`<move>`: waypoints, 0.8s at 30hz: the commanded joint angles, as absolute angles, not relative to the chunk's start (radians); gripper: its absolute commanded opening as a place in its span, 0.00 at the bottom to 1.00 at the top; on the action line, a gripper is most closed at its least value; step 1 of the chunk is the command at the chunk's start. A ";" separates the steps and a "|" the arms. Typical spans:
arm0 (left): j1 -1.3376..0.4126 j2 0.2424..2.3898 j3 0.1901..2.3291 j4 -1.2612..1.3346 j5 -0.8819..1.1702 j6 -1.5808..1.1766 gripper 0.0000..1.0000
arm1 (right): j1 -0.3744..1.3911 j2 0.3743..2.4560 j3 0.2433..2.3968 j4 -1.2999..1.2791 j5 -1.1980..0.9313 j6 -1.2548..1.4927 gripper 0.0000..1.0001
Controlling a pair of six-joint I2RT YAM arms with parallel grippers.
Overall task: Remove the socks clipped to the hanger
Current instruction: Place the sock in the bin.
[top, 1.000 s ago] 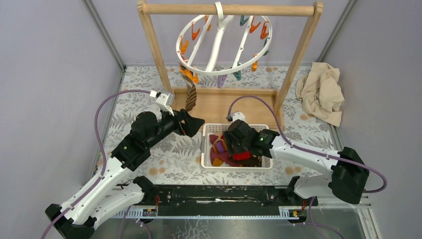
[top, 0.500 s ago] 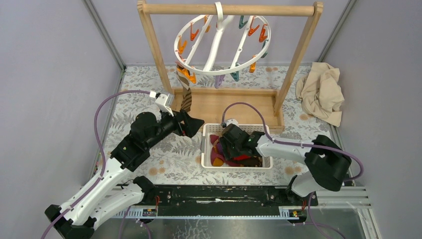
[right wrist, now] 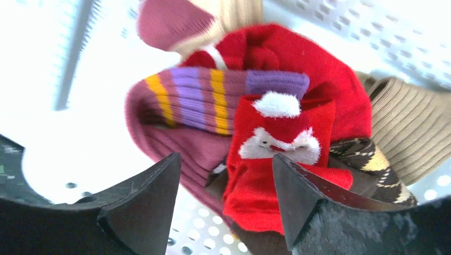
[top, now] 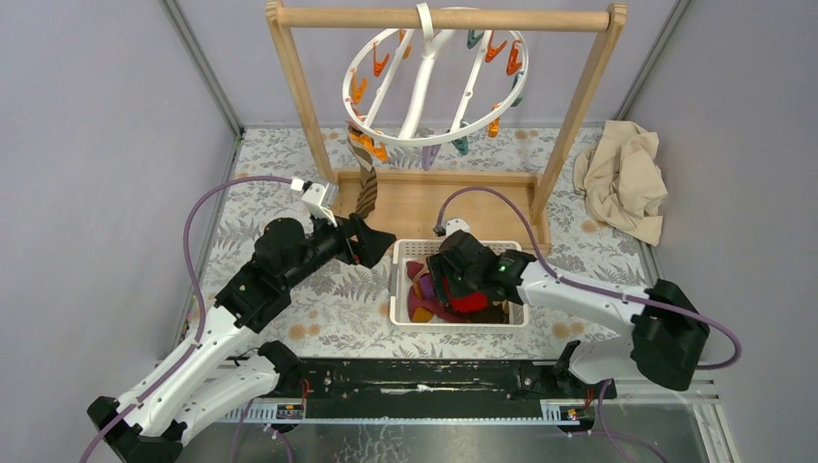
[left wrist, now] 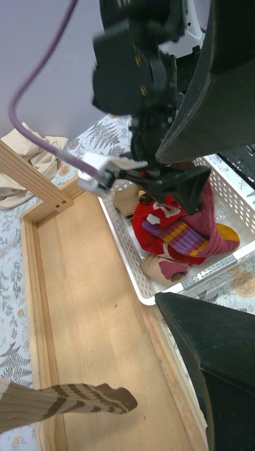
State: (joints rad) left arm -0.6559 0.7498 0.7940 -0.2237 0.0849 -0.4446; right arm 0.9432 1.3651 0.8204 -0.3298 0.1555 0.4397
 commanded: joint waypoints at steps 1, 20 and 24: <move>-0.665 0.748 0.788 -0.204 0.078 -0.454 0.99 | 0.938 1.285 0.934 -0.387 0.161 0.406 0.71; -0.666 0.748 0.809 -0.227 0.077 -0.436 0.99 | 0.938 1.513 0.726 -0.152 0.058 0.470 0.72; -0.665 0.752 0.805 -0.222 0.076 -0.441 0.99 | 0.937 1.482 0.758 -0.201 0.077 0.449 0.72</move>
